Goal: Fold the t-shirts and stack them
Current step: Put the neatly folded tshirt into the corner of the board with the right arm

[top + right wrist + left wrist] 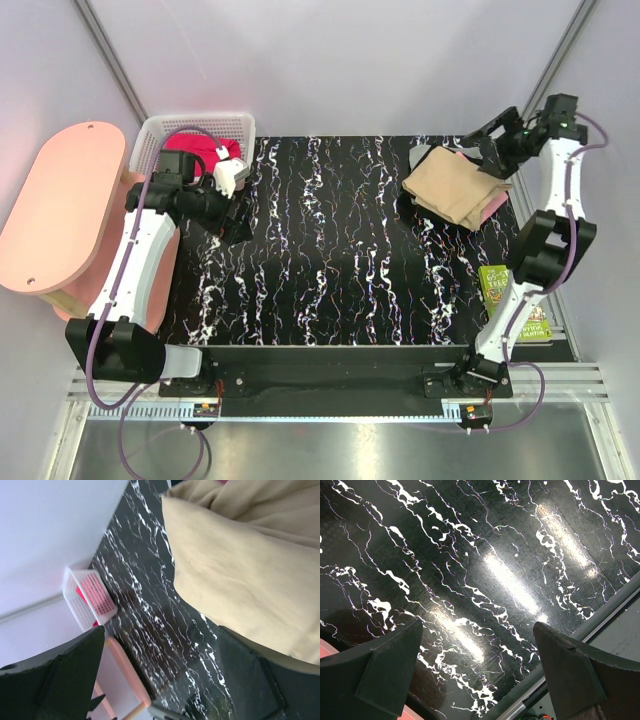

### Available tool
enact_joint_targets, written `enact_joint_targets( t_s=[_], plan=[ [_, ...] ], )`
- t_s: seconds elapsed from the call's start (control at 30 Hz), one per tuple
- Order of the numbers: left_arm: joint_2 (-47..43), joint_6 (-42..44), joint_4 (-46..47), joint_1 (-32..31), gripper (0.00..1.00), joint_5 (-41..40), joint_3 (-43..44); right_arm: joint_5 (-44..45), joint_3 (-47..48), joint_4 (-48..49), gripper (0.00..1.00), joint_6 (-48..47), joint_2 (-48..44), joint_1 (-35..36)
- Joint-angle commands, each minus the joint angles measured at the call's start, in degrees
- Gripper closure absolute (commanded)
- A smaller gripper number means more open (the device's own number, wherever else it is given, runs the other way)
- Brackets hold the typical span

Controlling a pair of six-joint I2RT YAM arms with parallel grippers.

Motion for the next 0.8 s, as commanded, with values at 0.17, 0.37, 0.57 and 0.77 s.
enact_joint_targets(
  t_s=[0.17,0.37,0.57,0.77],
  plan=[
    [1.16,-0.47,0.42,0.27,0.01,1.05,3.79,-5.13,2.71,6.05,0.0,0.23,12.99,1.43],
    [1.52,-0.12,-0.02,0.27,0.01,-0.27,4.14,-2.23,5.53,5.35,0.0,-1.69,20.47,0.72],
    [1.6,0.23,-0.11,0.27,0.01,-0.27,3.44,1.37,3.51,4.03,0.0,-4.42,22.85,0.55],
    [0.9,0.67,-0.1,0.36,0.01,-0.71,2.21,-1.61,5.96,3.24,0.0,-3.99,17.41,0.46]
  ],
)
